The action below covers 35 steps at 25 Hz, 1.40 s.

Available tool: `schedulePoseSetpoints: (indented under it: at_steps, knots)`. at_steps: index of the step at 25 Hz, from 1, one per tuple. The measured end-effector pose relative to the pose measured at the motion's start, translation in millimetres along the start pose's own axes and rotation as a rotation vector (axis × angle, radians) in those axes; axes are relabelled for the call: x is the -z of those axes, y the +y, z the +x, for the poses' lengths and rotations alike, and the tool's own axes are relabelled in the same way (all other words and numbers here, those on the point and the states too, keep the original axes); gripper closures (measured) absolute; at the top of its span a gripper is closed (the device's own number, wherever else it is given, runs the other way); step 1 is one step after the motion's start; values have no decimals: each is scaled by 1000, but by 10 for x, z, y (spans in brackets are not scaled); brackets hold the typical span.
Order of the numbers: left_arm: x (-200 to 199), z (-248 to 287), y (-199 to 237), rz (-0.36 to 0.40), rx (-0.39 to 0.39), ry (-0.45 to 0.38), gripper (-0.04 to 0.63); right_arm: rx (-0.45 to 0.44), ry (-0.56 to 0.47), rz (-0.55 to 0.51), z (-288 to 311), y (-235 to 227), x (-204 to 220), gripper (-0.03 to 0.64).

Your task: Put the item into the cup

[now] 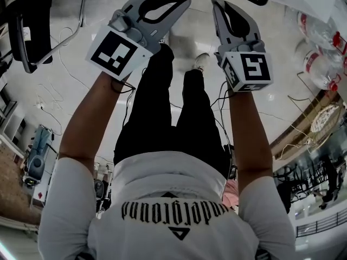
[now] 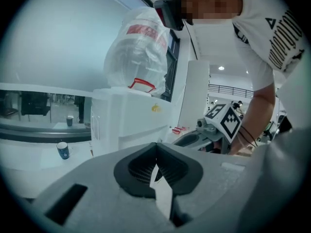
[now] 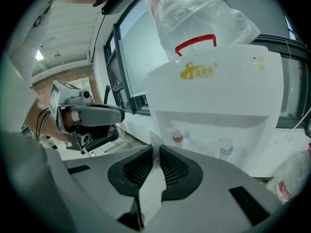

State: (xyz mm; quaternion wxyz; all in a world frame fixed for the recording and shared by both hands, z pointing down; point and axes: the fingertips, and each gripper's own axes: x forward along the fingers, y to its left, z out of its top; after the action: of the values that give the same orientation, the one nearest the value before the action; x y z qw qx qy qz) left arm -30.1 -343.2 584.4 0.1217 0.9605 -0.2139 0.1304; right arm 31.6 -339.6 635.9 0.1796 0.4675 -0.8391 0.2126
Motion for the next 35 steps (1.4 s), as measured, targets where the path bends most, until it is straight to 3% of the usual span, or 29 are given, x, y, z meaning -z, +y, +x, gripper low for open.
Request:
schedulePoseSetpoints:
  at_steps: [9,15,20,35]
  knots:
    - [505,353,226,11,-5,25,581,53,16,6,436,-280,369,568]
    - [678,518,376,-5,-19,16,581,64,28,-30,692,-384,489,568]
    - [853,607,467,-13,-38,33,581,72,46,-1,842,-496,659,569]
    - [957,656,578,-57,-57,23,581,99,117,-2,1184,-663,903,568]
